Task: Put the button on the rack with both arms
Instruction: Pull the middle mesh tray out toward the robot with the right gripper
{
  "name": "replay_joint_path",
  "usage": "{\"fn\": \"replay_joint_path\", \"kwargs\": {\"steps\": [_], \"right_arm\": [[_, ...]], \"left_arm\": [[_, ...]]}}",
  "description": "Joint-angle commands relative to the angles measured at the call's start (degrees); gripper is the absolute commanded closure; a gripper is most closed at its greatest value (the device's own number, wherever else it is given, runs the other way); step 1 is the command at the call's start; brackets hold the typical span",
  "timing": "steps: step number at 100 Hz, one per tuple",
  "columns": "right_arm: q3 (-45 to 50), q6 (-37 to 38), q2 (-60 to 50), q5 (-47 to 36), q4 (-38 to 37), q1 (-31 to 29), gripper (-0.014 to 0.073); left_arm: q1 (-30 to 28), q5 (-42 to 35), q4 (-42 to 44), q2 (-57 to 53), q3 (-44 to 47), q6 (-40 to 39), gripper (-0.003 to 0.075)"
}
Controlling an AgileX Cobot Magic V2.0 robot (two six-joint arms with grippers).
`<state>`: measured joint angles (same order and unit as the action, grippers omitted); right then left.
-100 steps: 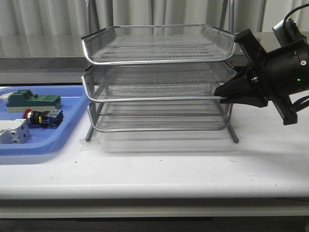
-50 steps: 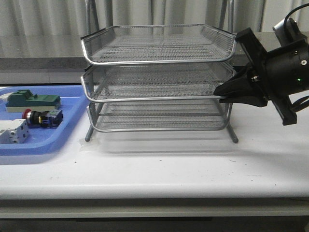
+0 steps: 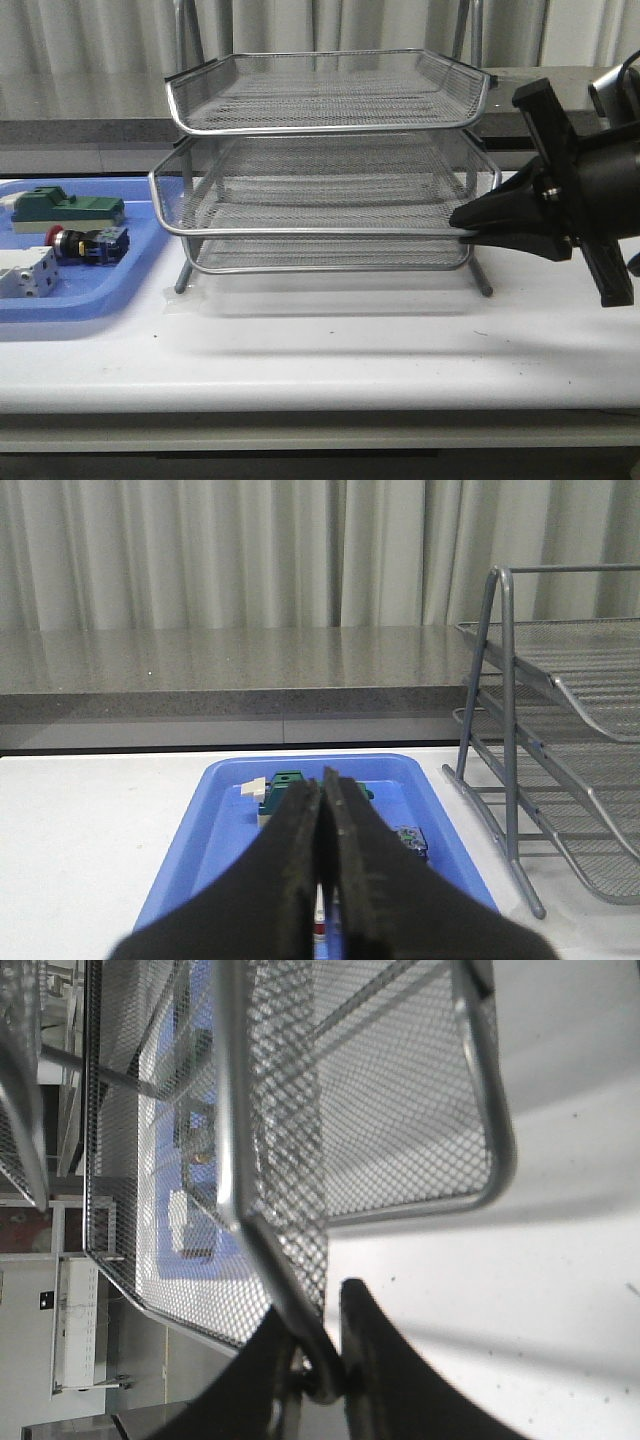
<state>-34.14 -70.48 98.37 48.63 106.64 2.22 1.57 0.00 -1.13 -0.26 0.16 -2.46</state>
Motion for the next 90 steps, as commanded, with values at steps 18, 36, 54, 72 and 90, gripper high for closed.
{"fn": "replay_joint_path", "kwargs": {"steps": [18,36,54,72,90], "right_arm": [[6.9,-3.0,-6.8,-0.2,-3.4,0.6,0.059],[10.3,-3.0,-11.7,-0.4,-3.5,0.6,0.059],[13.7,-3.0,-14.5,-0.1,-3.5,0.6,0.059],[16.4,-3.0,-15.7,0.0,-3.5,0.6,0.0589],[16.7,-3.0,-15.7,0.0,-3.4,0.6,0.0587]], "left_arm": [[-0.1,-4.5,-0.3,-1.9,2.0,-0.5,0.0741],[-0.1,-4.5,-0.3,-1.9,2.0,-0.5,0.0741],[-0.1,-4.5,-0.3,-1.9,2.0,-0.5,0.0741],[-0.1,-4.5,-0.3,-1.9,2.0,-0.5,0.0741],[-0.1,-4.5,-0.3,-1.9,2.0,-0.5,0.0741]]}}
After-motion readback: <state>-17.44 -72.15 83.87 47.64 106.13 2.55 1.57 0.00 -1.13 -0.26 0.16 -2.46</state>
